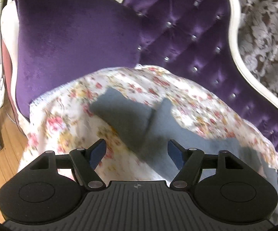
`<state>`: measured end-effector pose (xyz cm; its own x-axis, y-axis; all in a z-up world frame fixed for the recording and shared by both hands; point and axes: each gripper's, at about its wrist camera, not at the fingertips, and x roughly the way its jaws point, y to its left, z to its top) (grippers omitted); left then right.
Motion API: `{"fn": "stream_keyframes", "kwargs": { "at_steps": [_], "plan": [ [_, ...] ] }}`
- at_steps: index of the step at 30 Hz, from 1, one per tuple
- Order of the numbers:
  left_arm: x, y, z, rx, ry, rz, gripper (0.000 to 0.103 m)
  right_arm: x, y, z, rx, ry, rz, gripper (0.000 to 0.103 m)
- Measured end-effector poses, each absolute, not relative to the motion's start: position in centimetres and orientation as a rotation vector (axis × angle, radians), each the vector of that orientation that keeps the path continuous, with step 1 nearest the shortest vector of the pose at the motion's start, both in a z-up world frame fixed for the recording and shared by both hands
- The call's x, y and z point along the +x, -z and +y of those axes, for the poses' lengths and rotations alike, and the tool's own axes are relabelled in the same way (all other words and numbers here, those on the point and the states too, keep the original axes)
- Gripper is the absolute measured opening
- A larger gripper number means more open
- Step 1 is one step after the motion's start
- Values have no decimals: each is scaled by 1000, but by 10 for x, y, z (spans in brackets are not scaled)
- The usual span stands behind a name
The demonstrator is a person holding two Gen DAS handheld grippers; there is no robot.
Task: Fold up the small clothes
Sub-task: 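Close the left gripper on the other sleeve cuff, then lift the sleeve with the left gripper, fold it across the body, release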
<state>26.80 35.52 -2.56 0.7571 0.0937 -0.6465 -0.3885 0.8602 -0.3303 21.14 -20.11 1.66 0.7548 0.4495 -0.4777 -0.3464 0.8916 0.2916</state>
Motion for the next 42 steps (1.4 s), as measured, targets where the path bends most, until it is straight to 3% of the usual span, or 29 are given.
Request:
{"fn": "stream_keyframes", "kwargs": {
  "at_steps": [2,4,6,23,29,32,35,36,42],
  "plan": [
    [276,29,361,-472,-273,686,65,211,-14,-192,179,-448,575,92],
    [284,34,364,-465,-268,710,51,211,-11,-185,172,-455,584,92],
    [291,39,366,-470,-260,728,48,212,-8,-180,169,-463,595,92],
    [313,45,384,-605,-259,641,48,209,4,-169,157,-469,649,92],
    [306,48,390,-644,-317,611,33,209,5,-166,155,-473,654,92],
    [310,49,390,-649,-343,620,16,209,6,-161,143,-480,658,92],
    [314,49,388,-653,-306,623,14,208,6,-159,143,-488,662,92],
    [314,49,386,-656,-290,619,6,208,6,-158,145,-488,665,92],
    [285,-1,376,-509,-365,458,6,204,4,-160,149,-484,668,92]
  ]
}}
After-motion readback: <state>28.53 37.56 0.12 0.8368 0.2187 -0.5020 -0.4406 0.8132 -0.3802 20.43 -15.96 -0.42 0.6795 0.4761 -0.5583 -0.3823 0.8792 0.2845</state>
